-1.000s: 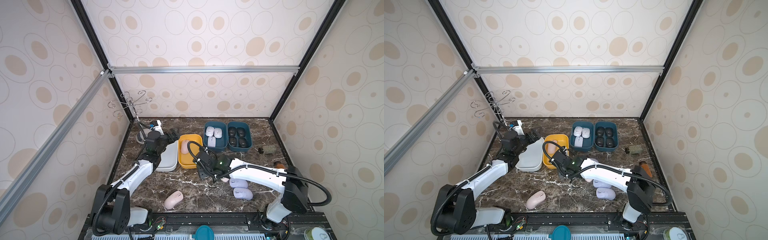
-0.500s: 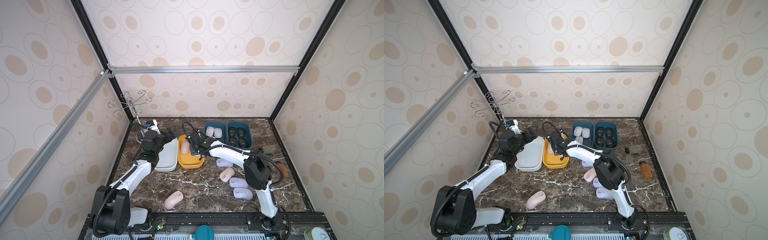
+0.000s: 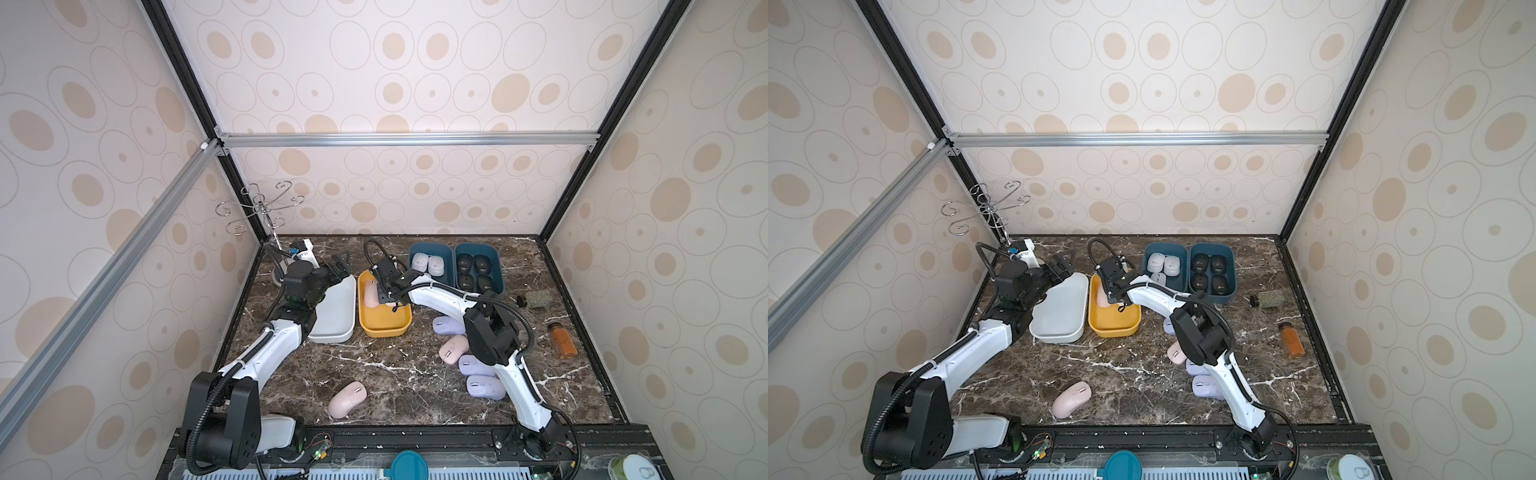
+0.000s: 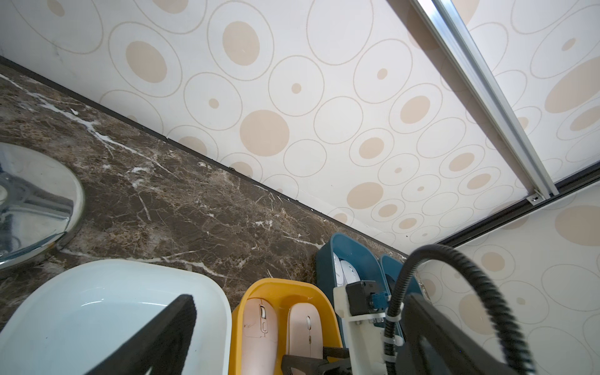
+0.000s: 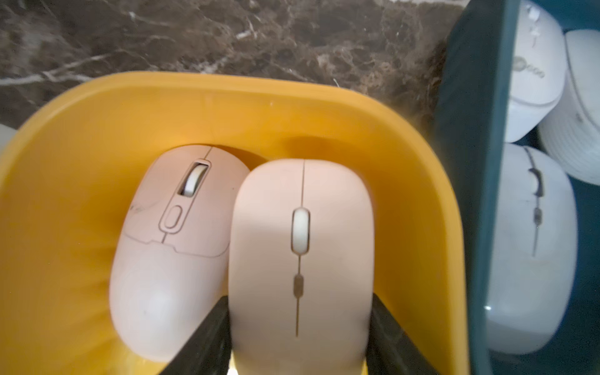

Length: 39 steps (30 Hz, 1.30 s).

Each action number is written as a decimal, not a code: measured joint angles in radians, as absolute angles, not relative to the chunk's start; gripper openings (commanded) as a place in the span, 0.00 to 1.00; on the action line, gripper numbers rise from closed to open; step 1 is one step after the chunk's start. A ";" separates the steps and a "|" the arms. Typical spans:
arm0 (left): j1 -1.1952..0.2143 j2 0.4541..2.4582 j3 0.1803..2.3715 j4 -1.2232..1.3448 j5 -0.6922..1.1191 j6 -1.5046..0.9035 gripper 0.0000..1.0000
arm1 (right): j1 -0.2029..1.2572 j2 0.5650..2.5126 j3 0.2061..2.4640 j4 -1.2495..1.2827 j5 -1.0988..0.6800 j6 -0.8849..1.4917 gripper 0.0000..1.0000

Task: Place the mice by color into the storage box
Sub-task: Place the mouse in the storage box.

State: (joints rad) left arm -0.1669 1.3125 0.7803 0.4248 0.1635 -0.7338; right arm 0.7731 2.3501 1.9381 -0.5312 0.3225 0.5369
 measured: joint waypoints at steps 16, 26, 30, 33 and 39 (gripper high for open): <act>-0.156 1.317 0.780 0.431 0.189 -0.748 1.00 | 0.760 2.375 1.971 -0.534 0.295 0.535 0.68; -0.155 1.321 0.780 0.434 0.209 -0.753 1.00 | 0.762 2.355 1.997 -0.558 0.282 0.501 0.62; -0.155 1.327 0.780 0.441 0.227 -0.759 1.00 | 0.774 2.248 1.945 -0.558 0.287 0.469 0.62; -0.155 1.342 0.780 0.453 0.247 -0.767 1.00 | 0.790 2.086 1.834 -0.533 0.289 0.452 0.62; -0.182 1.364 0.780 0.456 0.274 -0.776 1.00 | 0.789 1.722 1.501 -0.492 0.345 0.442 0.29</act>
State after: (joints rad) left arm -0.1818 1.3636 0.7803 0.4561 0.2741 -0.7765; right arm 0.7887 1.7222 1.5013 -0.4919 0.3447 0.4416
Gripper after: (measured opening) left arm 0.998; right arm 0.384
